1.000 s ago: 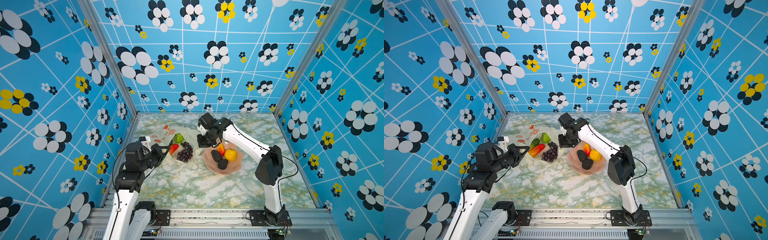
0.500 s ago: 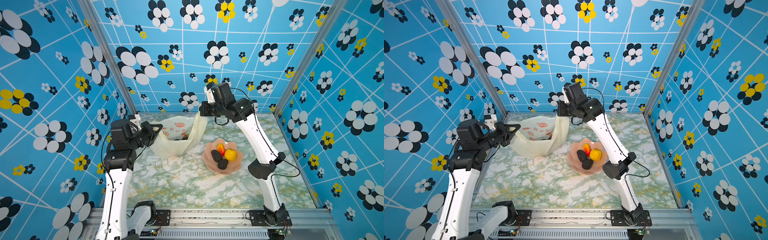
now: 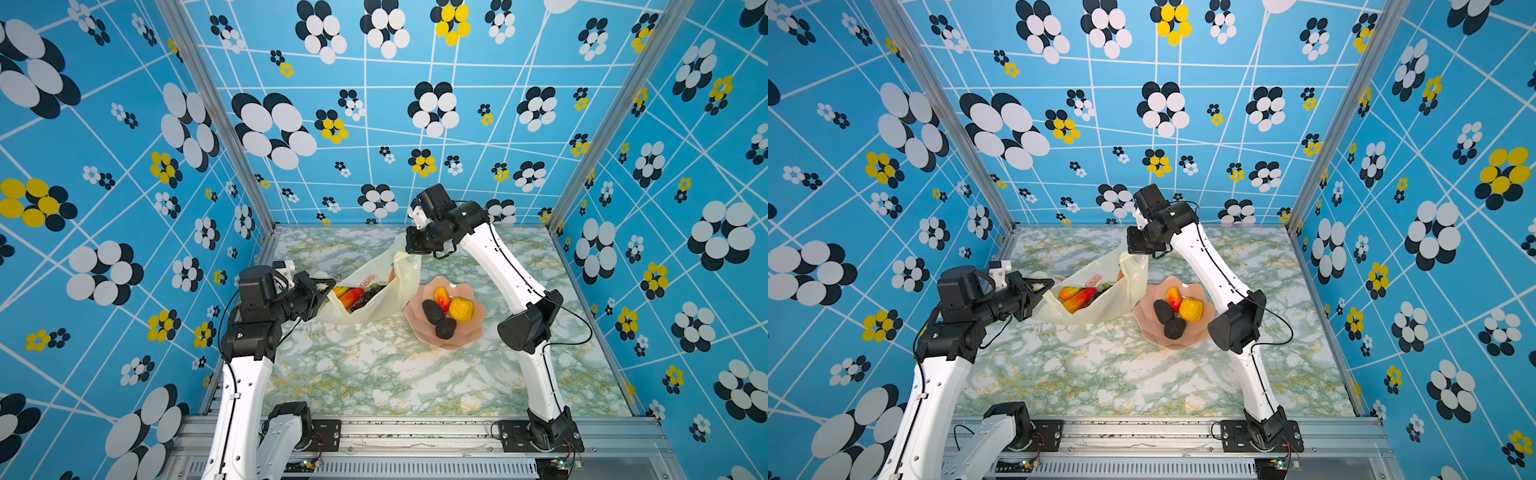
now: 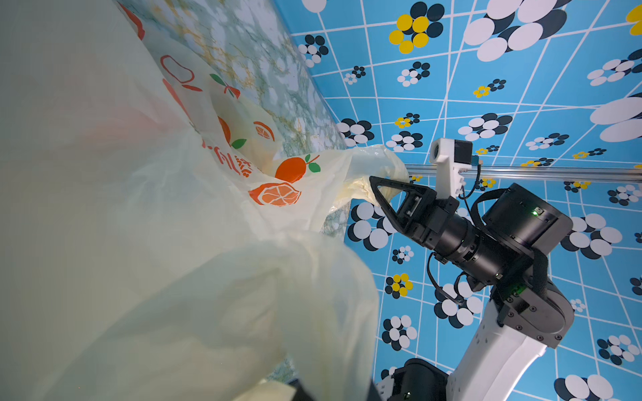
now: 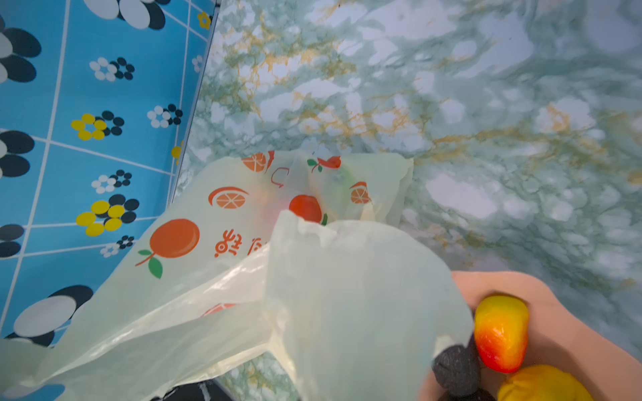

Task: Place the fruits into the plastic bag
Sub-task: 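Move the empty right gripper up and over the pink bowl of fruit, then lower the right gripper onto the yellow fruit and close on it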

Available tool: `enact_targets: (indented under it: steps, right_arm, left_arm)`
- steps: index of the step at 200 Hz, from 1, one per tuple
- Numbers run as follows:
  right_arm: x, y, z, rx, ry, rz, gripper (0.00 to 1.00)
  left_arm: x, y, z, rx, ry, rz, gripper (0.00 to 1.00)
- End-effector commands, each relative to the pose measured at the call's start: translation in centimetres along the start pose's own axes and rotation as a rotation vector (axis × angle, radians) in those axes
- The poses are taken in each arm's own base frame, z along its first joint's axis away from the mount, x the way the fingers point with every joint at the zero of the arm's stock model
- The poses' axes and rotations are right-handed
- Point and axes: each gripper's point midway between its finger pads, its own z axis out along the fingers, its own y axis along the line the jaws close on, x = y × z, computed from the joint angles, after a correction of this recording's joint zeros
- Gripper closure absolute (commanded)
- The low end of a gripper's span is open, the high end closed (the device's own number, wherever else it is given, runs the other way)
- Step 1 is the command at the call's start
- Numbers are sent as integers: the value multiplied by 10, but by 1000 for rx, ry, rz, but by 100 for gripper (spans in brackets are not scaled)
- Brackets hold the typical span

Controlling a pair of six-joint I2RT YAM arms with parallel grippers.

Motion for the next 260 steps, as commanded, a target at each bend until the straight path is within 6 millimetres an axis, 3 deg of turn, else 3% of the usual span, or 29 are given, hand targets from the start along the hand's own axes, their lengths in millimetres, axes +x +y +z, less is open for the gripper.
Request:
enact_targets:
  steps: [1,23,29,33,35,67,83,98,135,161,179,231,260]
  right_arm:
    - [28,13,-34,-72,61,-30,64]
    - [36,6,-63,-30,0,-39,35]
    - [36,3,-74,-7,-29,-44,21]
    - [36,1,-82,7,-53,-47,4]
    - [36,0,-86,13,-63,-50,1]
    - [36,-19,-157,132,-288,-57,1]
    - [50,-28,-174,161,-329,-87,1]
    - [69,-49,-179,253,-295,-68,1]
    - [113,-80,-168,363,-137,-37,2]
    - [134,-87,-146,350,-61,-34,3]
    - [148,-109,-132,411,15,61,4]
    - [172,-144,-82,451,191,274,6]
    - [176,-149,-50,431,256,326,8]
  left_arm:
    - [7,-12,-1,45,24,33,100]
    - [8,-16,2,61,28,46,100]
    - [7,-18,3,65,28,48,100]
    - [7,-19,3,67,28,50,100]
    - [7,-19,4,67,30,50,100]
    - [5,-24,8,77,34,63,100]
    - [4,-27,9,81,34,67,100]
    - [3,-28,9,83,29,72,100]
    - [1,-27,12,82,23,70,100]
    - [0,-26,14,79,24,67,100]
    - [0,-25,14,79,24,70,100]
    - [2,-18,19,70,37,57,100]
    - [3,-14,22,67,45,48,100]
